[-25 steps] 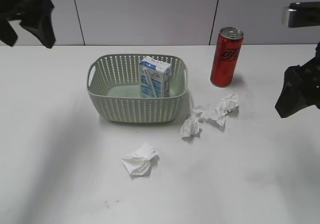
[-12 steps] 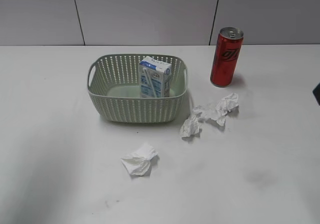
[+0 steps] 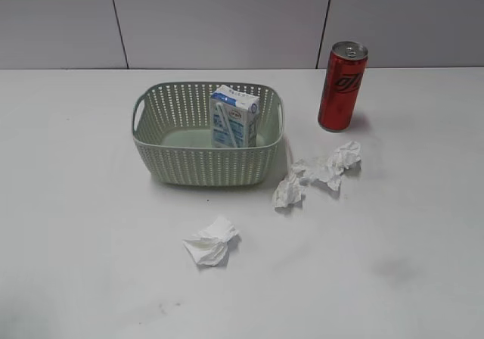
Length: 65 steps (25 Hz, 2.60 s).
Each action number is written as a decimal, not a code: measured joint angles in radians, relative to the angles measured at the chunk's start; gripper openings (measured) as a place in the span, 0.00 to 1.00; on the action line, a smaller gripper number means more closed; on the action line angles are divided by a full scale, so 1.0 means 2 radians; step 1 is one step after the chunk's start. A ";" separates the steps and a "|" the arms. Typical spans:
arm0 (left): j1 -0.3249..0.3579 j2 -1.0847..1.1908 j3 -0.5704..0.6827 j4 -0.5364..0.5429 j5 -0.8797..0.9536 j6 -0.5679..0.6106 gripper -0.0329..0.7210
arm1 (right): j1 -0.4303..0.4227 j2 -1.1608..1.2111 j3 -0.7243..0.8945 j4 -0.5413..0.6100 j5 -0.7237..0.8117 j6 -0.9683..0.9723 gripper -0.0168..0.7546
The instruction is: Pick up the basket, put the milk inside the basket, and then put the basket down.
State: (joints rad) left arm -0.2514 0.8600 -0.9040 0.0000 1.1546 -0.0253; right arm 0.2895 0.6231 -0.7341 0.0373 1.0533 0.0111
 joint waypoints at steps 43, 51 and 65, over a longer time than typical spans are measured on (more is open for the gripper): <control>0.021 -0.313 0.212 0.008 -0.035 0.042 0.82 | -0.010 -0.189 0.116 -0.016 -0.006 -0.012 0.79; 0.127 -0.399 0.212 0.008 -0.035 0.042 0.82 | -0.116 -0.285 0.116 -0.015 -0.006 -0.012 0.79; 0.133 -0.433 0.212 0.009 -0.034 0.042 0.82 | -0.127 -0.314 0.116 -0.013 -0.006 -0.012 0.79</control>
State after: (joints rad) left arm 0.0143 -0.0052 -0.4796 0.0175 1.0869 0.0577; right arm 0.0353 -0.0058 -0.5026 0.0118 1.0410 -0.0134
